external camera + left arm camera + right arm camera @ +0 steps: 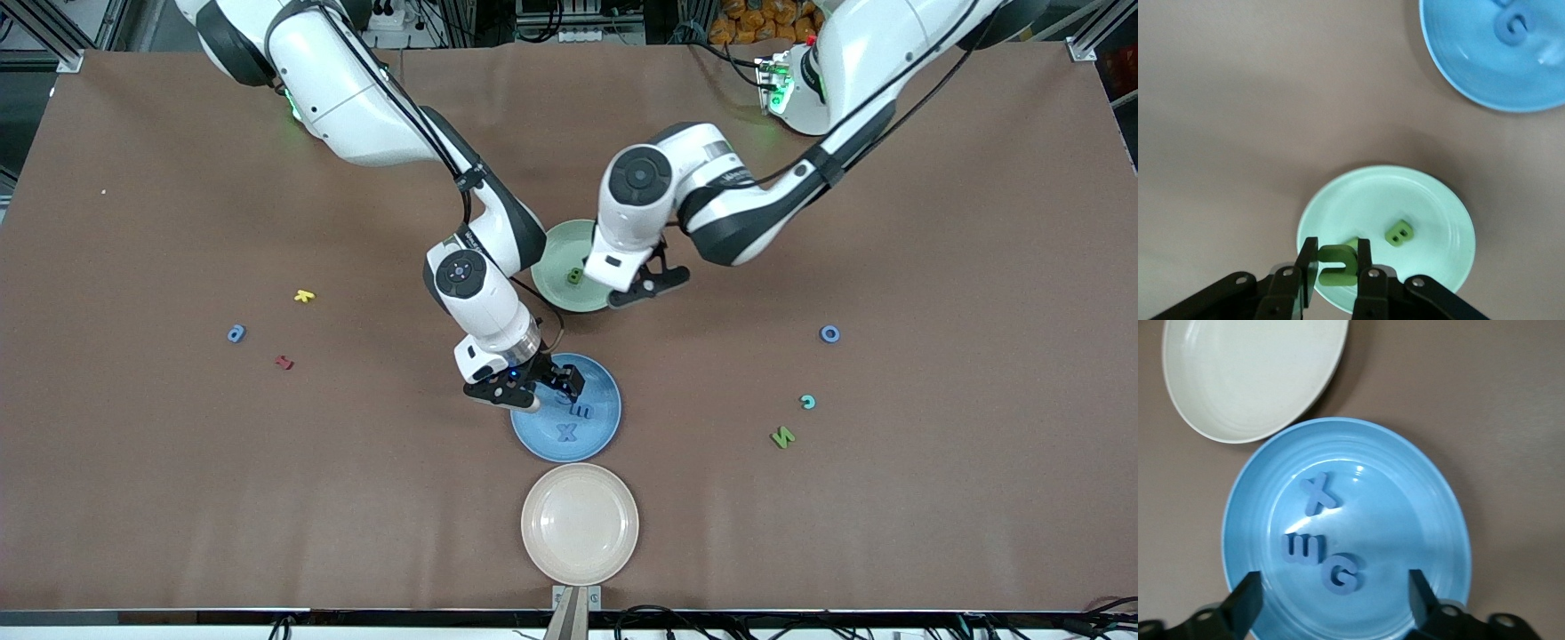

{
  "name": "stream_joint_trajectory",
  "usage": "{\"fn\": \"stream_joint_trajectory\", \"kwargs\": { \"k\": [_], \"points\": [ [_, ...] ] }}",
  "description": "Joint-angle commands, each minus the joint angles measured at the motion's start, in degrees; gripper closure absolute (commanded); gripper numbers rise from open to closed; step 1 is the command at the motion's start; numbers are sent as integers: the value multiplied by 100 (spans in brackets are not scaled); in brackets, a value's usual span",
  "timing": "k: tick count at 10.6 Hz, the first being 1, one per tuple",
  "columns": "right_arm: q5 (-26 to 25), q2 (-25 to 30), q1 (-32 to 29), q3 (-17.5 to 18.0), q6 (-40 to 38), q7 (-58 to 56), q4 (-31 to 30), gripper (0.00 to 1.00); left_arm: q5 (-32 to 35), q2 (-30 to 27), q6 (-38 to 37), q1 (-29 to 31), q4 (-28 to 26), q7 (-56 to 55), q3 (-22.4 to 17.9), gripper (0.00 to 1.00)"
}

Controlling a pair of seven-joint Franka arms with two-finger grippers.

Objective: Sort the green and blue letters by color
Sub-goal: 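Drop the green u on the green plate while the right gripper drops G, then grasp the blue e with the right gripper while the left gripper moves back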

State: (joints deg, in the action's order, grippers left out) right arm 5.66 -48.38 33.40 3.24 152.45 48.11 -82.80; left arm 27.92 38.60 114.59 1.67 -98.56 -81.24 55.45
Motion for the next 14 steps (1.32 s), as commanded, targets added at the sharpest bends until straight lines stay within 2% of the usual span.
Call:
{"fn": "stream_joint_trajectory", "kwargs": {
  "k": [1,3,4,5,8,9,11,13,14],
  "points": [
    [49,529,-333,27,-725,-424,-322,0,-6,104,290,-402,21,-689,-78,100],
    [40,1100,-763,27,-726,-688,-989,0,-58,157,510,-736,38,-753,-279,100],
    [31,1355,-1035,27,-734,-802,-1253,0,-58,166,616,-981,39,-779,-542,75],
    [40,1584,-1290,27,-761,-934,-1500,0,-58,166,678,-1193,47,-840,-683,1],
    [23,2068,-1958,19,-796,-2144,-2194,0,65,113,678,-1169,196,-1254,-755,0],
    [14,2252,-2178,-7,-927,-2548,-2449,0,117,52,670,-1090,362,-1219,-964,0],
    [-231,2604,-2460,-270,-1374,-3078,-2827,0,109,43,678,-836,547,-346,-1185,0],
    [-1133,2824,-2802,-385,-1639,-3123,-3161,0,82,95,713,-694,784,841,-1526,0],
    [-1277,2973,-3004,-412,-1640,-3132,-3363,0,56,78,713,-650,873,1525,-1764,0]
  ]
}}
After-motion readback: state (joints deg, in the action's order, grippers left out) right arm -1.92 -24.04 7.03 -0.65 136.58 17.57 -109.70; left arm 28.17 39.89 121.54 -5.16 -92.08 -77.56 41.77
